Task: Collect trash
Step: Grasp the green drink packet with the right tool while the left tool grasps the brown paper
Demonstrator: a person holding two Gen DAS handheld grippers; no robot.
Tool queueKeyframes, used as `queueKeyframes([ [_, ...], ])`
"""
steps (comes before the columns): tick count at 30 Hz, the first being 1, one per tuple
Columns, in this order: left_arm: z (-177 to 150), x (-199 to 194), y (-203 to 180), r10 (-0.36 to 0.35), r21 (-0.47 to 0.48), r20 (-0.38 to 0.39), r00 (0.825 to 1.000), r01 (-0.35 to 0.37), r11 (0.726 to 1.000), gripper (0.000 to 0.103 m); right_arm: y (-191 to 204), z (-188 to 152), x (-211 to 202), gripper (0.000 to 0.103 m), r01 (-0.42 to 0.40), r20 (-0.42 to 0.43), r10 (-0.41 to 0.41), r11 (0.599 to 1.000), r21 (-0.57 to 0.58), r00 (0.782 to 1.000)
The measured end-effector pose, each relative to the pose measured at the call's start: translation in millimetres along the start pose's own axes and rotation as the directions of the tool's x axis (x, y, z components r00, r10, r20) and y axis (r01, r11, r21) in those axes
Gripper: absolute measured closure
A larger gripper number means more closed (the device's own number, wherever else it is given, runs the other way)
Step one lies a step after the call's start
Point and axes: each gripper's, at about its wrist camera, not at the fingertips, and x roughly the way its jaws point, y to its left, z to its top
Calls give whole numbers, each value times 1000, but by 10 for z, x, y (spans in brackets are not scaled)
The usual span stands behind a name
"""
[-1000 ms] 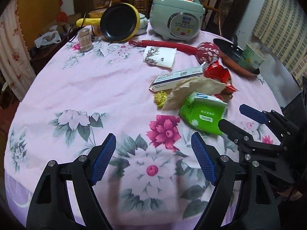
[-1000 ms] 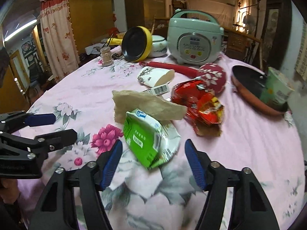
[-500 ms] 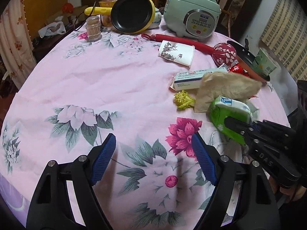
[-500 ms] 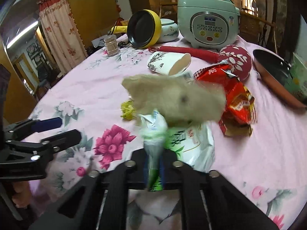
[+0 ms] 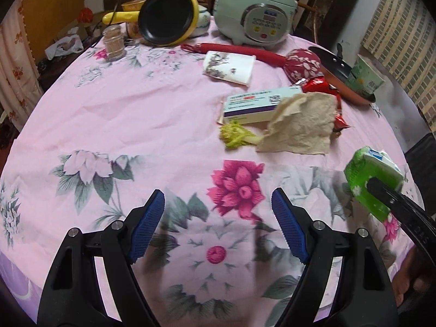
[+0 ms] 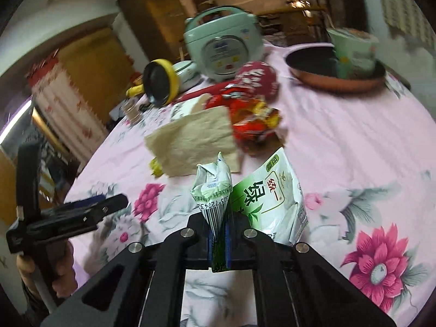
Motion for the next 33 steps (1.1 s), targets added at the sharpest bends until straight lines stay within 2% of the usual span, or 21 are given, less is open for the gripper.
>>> queueKeyframes([
  [6,241,60,-361,21,106,75,997,-29,994,24,-149,5,-46,96,-38,10,37,998,41,999],
  [11,486,373,-536,22,183,25,999,-26,983,26,-216,38,-112,96,-37,32,36,998,59,999],
  [17,642,499,-638,6,224,39,999,-15,974,27,-236,36,-167,95,-46,40,43,996,75,998],
  [20,666,551,-680,-16,235,15,1000,13,972,53,-225,38,-160,95,-49,31,47,996,71,998],
  [22,660,569,-727,-39,245,-10,999,40,969,81,-224,39,-172,95,-48,35,45,996,71,998],
  [24,628,553,-775,-41,258,-17,999,44,965,96,-225,45,-168,95,-45,34,43,997,68,998],
  [33,384,-133,-891,-63,286,99,993,32,958,99,-188,30,-136,95,-31,27,30,998,49,999],
])
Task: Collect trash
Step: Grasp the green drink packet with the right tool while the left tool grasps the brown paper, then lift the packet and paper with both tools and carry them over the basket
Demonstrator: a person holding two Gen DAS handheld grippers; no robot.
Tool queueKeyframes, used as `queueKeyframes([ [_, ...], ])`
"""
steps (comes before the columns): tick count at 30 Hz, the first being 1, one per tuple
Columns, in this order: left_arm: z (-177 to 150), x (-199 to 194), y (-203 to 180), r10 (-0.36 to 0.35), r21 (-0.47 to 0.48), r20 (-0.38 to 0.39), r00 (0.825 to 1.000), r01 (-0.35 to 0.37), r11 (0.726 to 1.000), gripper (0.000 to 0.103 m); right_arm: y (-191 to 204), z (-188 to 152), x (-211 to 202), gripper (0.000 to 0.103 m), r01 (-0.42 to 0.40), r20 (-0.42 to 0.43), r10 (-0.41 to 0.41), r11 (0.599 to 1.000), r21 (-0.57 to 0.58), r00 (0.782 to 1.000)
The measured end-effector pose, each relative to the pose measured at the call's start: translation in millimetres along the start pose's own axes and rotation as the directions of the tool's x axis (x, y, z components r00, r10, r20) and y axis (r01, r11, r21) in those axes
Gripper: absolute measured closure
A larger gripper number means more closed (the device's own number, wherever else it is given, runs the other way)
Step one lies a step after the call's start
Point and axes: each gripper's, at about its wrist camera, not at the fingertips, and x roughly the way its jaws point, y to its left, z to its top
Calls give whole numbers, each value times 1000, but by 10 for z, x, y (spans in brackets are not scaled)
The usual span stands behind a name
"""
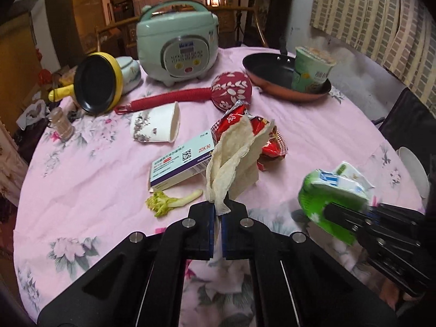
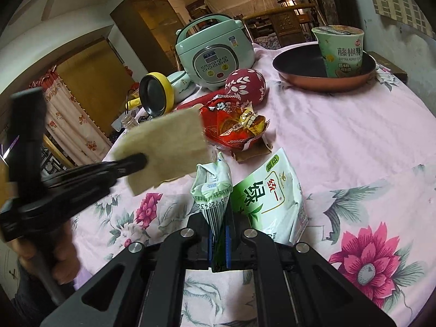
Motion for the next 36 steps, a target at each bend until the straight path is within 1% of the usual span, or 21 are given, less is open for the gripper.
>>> queueKeyframes([
  [1,-24,-74,9,8,-6,7,1000,-8,1000,99,8,-2,-2,95,2,1,-2,1000,-4,1000],
  [3,-106,-242,57,49,-24,25,999,-48,999,99,37,-12,-8,95,5,5,-5,1000,-17,1000],
  [5,-230,-421,163,106,-58,45,993,-103,993,98,92,-40,-9,95,8,7,-7,999,-40,1000],
  [7,-398,-598,304,141,-107,56,988,-135,985,98,169,-76,6,95,5,2,-5,998,-70,1000],
  [10,-667,-804,486,158,-161,48,986,-149,976,98,324,-143,30,96,4,-3,-4,991,-134,1000],
  [12,-870,-924,597,197,-192,32,980,-188,963,98,439,-188,46,96,15,2,-15,983,-183,1000],
  [13,-965,-963,650,226,-206,13,974,-219,954,98,507,-217,62,96,11,-7,-13,980,-200,1000],
  [14,-1063,-996,711,256,-222,-11,967,-252,942,98,539,-231,68,96,-1,-17,-3,980,-201,1000],
  [15,-1150,-1035,766,262,-244,-21,965,-259,935,98,585,-251,68,96,-17,-29,11,979,-201,1000],
  [17,-1278,-1093,820,259,-270,-27,966,-256,928,98,725,-319,26,96,-23,-30,16,973,-230,999],
  [19,-1383,-1149,841,274,-282,-27,961,-270,921,98,852,-405,-34,96,-25,-27,19,968,-251,999],
  [21,-1468,-1204,845,268,-292,-18,963,-262,920,98,937,-481,-91,96,-41,-29,34,967,-251,999],
  [23,-1523,-1258,823,255,-300,-5,967,-245,922,98,1016,-552,-156,96,-38,-24,33,968,-250,999],
  [28,-1609,-1375,735,245,-303,35,969,-223,927,98,1165,-711,-358,96,-37,1,39,966,-257,999],
  [33,-1733,-1565,740,254,-329,78,964,-216,919,98,1390,-860,-515,96,-56,10,62,948,-312,998],
  [36,-1887,-1712,819,282,-362,91,955,-232,903,98,1598,-957,-538,96,-96,-8,99,933,-347,995],
])
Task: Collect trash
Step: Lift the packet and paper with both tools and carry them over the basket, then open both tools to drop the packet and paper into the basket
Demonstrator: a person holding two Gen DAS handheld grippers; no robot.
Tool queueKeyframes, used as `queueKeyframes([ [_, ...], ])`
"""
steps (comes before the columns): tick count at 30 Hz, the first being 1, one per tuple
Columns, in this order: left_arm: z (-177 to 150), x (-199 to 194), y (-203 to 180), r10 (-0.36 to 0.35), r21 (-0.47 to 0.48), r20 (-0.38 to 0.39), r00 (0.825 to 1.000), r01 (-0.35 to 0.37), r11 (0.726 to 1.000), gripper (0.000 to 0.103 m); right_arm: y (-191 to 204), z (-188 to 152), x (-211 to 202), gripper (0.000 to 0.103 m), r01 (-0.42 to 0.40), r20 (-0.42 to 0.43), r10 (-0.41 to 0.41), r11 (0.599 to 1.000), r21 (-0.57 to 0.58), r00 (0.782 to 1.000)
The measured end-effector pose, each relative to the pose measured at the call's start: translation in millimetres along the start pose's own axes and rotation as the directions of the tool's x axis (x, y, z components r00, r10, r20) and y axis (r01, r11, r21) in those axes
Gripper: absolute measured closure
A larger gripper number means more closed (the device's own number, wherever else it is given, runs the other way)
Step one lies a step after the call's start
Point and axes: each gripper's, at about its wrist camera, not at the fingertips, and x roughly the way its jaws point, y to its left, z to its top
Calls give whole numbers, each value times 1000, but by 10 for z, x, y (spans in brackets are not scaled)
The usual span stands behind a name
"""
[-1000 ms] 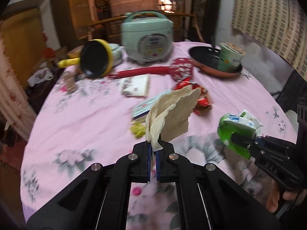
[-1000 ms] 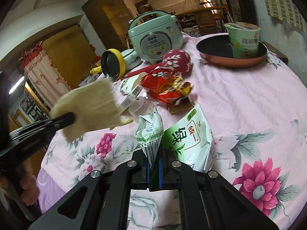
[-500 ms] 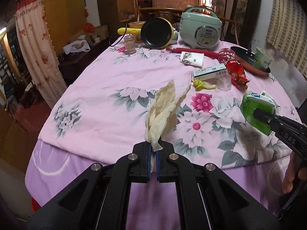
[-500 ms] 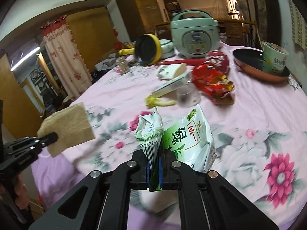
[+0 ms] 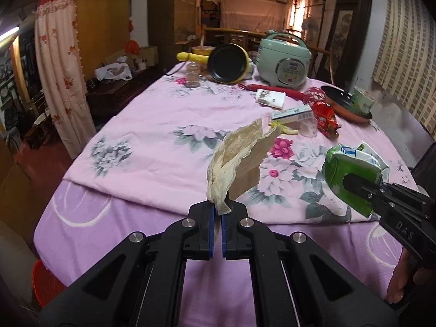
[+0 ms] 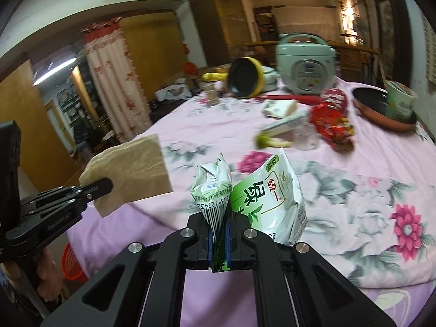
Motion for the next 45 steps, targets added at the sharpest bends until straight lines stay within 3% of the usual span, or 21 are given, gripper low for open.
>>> queueKeyframes([
  [7,-239,-464,657,93,-137,34,995,-88,987,98,846,-25,158,96,-147,-39,143,982,-119,989],
  [9,-337,-645,909,143,-181,36,989,-134,974,98,1147,-23,212,96,-192,-56,185,969,-158,981],
  [12,-502,-902,1278,254,-235,44,966,-237,943,98,1662,-28,291,96,-279,-87,266,936,-216,960],
  [18,-903,-1250,2041,373,-381,2,928,-344,858,98,2759,-185,445,96,-442,-204,394,835,-328,896],
  [25,-1482,-1448,2866,461,-516,-104,881,-444,732,98,3945,-582,573,96,-604,-363,485,674,-425,796],
  [28,-1767,-1416,3240,475,-562,-176,862,-485,671,98,4288,-742,844,96,-659,-451,489,637,-400,746],
  [35,-2371,-1047,3980,452,-613,-363,815,-574,543,98,4900,-1208,1524,96,-708,-591,451,627,-324,669],
  [40,-2637,-730,4322,409,-615,-458,789,-614,495,98,5210,-1472,1921,96,-729,-658,423,619,-294,624],
  [45,-2846,-556,4500,375,-621,-506,777,-630,467,98,5355,-1666,2232,96,-727,-697,391,630,-273,601],
])
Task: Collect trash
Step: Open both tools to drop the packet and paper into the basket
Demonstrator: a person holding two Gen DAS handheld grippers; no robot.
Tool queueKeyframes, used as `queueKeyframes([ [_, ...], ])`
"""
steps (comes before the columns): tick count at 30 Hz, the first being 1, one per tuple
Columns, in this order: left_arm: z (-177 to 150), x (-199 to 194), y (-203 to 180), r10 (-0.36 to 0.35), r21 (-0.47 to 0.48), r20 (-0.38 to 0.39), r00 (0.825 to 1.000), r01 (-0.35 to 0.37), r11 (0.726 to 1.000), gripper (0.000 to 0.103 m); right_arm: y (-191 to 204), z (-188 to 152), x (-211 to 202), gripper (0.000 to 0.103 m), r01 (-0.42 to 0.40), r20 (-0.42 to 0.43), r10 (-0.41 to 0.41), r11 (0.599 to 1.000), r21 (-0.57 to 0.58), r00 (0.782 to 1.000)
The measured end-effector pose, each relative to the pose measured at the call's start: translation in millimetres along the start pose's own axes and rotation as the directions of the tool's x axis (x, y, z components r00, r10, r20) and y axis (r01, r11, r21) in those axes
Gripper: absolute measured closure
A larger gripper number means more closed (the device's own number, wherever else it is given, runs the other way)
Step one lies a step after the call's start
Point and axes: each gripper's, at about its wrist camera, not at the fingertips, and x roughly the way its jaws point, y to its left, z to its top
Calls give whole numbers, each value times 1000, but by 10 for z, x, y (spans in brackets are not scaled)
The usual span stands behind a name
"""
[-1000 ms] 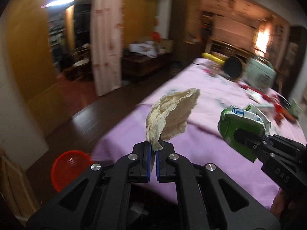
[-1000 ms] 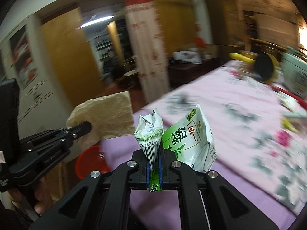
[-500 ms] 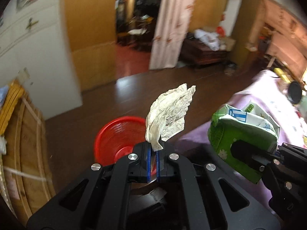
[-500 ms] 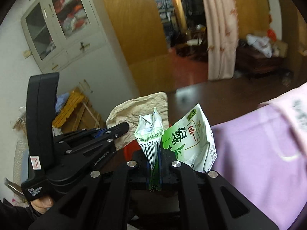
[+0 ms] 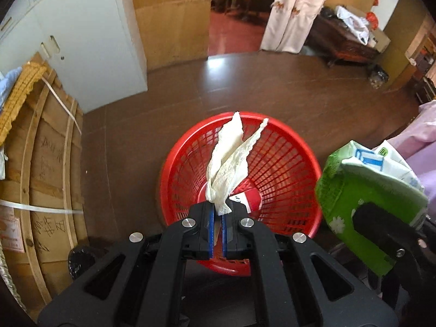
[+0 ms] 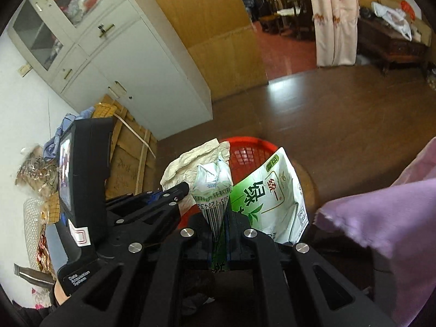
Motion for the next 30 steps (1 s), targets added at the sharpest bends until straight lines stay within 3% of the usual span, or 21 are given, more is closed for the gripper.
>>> queueKeyframes([
  [7,-25,257,53,10,-19,-38,999,-11,1000,98,-86,53,499,96,-25,-64,27,999,32,998],
  [12,-16,331,36,15,-20,-56,998,-16,1000,93,-201,11,605,91,-44,-86,47,998,37,995],
  [17,2,357,87,-15,-42,-71,997,12,999,76,-184,35,597,88,-45,-93,47,999,23,995],
  [22,1,300,78,-21,-42,-47,999,19,999,47,-208,11,543,86,-45,-83,47,999,23,995],
  [30,31,252,107,-15,-64,-44,999,12,998,34,-285,19,427,79,-42,-48,44,998,42,998],
])
